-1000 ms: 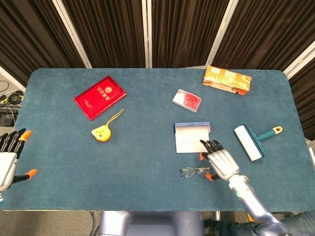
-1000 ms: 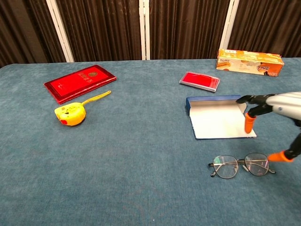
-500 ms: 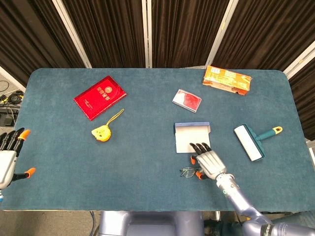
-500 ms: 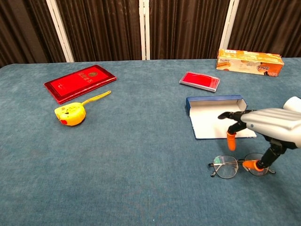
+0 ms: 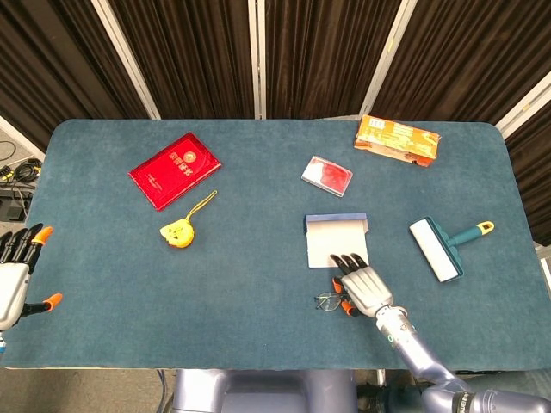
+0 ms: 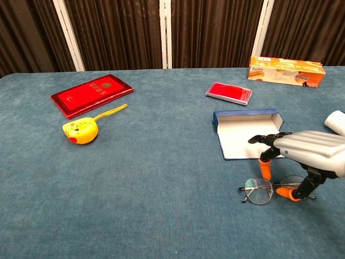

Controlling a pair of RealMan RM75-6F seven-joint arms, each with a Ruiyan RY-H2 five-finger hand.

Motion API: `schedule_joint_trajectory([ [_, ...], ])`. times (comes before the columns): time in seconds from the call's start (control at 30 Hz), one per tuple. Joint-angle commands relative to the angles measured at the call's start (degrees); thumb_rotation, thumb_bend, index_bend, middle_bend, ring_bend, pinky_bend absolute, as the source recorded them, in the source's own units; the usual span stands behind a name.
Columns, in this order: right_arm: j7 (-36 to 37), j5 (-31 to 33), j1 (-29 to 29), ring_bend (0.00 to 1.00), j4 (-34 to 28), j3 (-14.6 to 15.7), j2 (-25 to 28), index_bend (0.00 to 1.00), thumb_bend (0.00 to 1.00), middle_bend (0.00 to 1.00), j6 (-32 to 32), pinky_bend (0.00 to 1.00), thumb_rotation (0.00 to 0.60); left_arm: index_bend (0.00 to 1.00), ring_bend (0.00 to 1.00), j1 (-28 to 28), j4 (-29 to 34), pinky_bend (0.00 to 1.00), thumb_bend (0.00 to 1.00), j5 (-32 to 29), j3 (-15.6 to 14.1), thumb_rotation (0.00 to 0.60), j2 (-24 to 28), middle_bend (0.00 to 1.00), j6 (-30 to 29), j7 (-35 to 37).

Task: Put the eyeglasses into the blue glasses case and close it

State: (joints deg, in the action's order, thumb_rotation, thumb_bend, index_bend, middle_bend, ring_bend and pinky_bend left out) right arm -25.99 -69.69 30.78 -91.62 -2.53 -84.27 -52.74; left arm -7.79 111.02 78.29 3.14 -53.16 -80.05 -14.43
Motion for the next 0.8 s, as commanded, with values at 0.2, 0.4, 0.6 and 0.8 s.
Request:
schedule_joint_trajectory([
  [0.2, -0.6, 0.1, 0.3, 0.0, 0.8, 0.8, -0.5, 0.49, 0.3, 0.0, -0.3, 0.0, 0.6, 0.0, 0.0, 0.0, 0.1, 0.0, 0.0, 0.0, -0.1, 0.6, 0.0, 0.0, -0.1, 0.1],
  [0.4, -0.9, 0.4, 0.7, 0.0, 1.3, 1.1, -0.8, 0.52, 0.34, 0.0, -0.4, 0.0, 0.6, 0.0, 0.0, -0.1, 0.1, 0.0, 0.0, -0.1, -0.1, 0.6, 0.0, 0.0, -0.1, -0.1],
  [0.6, -1.1, 0.9, 0.8, 0.0, 1.8, 1.3, -1.0, 0.57, 0.38, 0.0, -0.6, 0.0, 0.6, 0.0, 0.0, -0.2, 0.0, 0.0, 0.0, -0.2, -0.2, 0.6, -0.1, 0.0, 0.0, -0.3],
  [0.8, -0.2, 0.4, 0.7, 0.0, 2.0, 1.4, -1.1, 0.61, 0.38, 0.0, -1.2, 0.0, 0.6, 0.0, 0.0, -0.2, 0.0, 0.0, 0.0, -0.2, -0.2, 0.6, -0.1, 0.0, 0.0, -0.4],
])
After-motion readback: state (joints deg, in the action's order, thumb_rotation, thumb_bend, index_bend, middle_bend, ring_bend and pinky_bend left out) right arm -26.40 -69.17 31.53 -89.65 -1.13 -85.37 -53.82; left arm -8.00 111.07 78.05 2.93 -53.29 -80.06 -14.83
